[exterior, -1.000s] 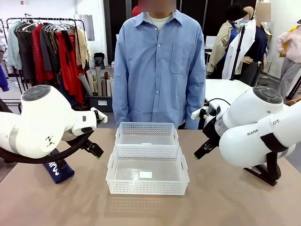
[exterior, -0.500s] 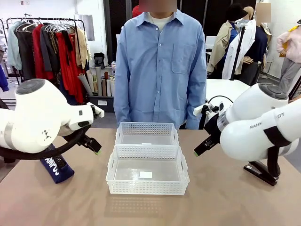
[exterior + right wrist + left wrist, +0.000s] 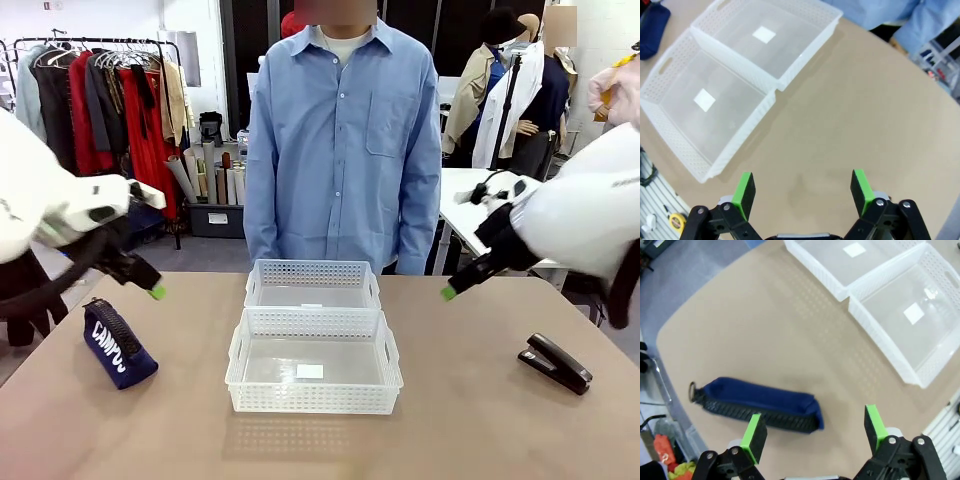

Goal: Distribute items into two baskets.
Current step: Pick up the Pencil pouch that the person points to.

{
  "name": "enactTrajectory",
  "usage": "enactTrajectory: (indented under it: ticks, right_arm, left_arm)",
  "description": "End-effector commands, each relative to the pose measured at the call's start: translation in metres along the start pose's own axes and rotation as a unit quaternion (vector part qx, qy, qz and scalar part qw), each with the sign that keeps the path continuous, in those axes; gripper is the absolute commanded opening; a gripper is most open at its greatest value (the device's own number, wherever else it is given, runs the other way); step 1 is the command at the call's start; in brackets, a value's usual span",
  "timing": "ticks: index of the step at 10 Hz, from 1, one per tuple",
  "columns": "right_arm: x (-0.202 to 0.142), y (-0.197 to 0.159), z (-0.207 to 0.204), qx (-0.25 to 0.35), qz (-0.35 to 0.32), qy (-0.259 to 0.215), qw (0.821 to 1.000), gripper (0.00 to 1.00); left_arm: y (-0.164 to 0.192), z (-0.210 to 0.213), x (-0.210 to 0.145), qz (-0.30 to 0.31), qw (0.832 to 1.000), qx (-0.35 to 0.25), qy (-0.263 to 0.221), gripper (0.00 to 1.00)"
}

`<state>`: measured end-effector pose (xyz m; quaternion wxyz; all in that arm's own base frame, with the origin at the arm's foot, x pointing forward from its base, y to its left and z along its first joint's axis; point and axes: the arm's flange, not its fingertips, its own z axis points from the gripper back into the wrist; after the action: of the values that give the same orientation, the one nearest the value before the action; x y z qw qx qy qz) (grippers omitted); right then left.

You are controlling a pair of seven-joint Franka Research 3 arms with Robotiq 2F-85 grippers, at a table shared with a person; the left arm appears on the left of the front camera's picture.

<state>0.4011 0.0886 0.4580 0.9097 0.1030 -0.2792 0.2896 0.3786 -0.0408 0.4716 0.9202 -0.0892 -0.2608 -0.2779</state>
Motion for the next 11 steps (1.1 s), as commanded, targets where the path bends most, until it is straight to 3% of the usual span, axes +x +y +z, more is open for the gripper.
enactTrajectory:
  ticks: [1, 4, 9, 11]
  right_arm:
    - [0.003, -0.035, 0.030, 0.022, 0.007, -0.009, 1.000, 1.00]
    - [-0.006, -0.077, 0.076, 0.049, 0.002, -0.030, 0.998, 1.00]
    - [-0.046, -0.121, 0.129, 0.098, -0.005, -0.103, 0.990, 1.00]
    - [-0.064, -0.130, 0.144, 0.106, -0.013, -0.125, 0.986, 1.00]
  left_arm:
    - [0.029, 0.035, -0.017, 0.007, 0.999, -0.027, -0.026, 1.00]
    - [0.069, 0.074, -0.037, 0.025, 0.995, -0.061, -0.075, 1.00]
    - [0.113, 0.097, -0.037, 0.043, 0.987, -0.085, -0.126, 1.00]
    - [0.122, 0.104, -0.042, 0.032, 0.989, -0.088, -0.114, 1.00]
